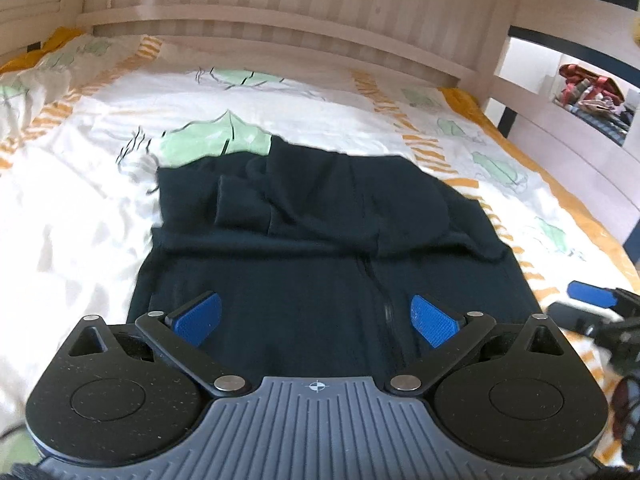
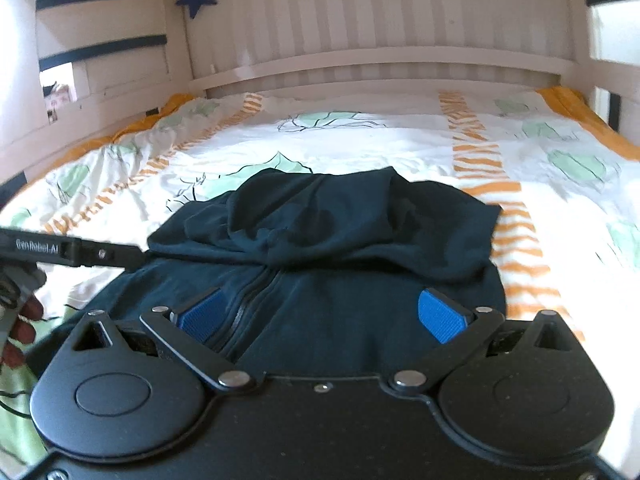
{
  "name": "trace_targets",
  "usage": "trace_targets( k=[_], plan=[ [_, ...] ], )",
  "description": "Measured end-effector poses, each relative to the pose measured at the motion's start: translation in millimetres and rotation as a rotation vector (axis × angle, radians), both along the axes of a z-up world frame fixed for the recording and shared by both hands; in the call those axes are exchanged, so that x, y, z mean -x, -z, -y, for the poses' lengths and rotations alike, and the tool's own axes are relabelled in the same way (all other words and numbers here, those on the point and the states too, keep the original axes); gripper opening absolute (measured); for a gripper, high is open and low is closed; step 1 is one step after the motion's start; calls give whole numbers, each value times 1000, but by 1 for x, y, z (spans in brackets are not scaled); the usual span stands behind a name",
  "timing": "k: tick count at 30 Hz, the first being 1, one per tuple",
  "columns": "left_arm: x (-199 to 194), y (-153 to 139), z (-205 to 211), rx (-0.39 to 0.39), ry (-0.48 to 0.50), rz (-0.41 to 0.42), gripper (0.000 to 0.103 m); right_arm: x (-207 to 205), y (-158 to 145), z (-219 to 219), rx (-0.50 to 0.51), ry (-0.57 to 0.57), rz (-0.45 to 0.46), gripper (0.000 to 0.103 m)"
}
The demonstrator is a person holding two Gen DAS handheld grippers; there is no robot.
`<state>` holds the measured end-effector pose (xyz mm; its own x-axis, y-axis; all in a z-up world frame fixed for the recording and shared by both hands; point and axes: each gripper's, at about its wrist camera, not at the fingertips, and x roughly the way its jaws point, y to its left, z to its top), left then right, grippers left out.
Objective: Fold large clothes
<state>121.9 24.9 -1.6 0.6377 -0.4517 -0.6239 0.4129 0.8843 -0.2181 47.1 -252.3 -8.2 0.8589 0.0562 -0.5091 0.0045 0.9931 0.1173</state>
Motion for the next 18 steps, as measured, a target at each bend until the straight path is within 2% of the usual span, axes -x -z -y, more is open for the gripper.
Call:
trace_targets(
  k=[8, 18],
  plan=[
    [35, 16, -33, -1, -35, -73, 103, 44, 0, 26, -144, 138, -67, 103],
    [52, 25, -63, -17, -85, -120, 103, 68, 27, 61, -345, 289, -272, 103]
  ],
)
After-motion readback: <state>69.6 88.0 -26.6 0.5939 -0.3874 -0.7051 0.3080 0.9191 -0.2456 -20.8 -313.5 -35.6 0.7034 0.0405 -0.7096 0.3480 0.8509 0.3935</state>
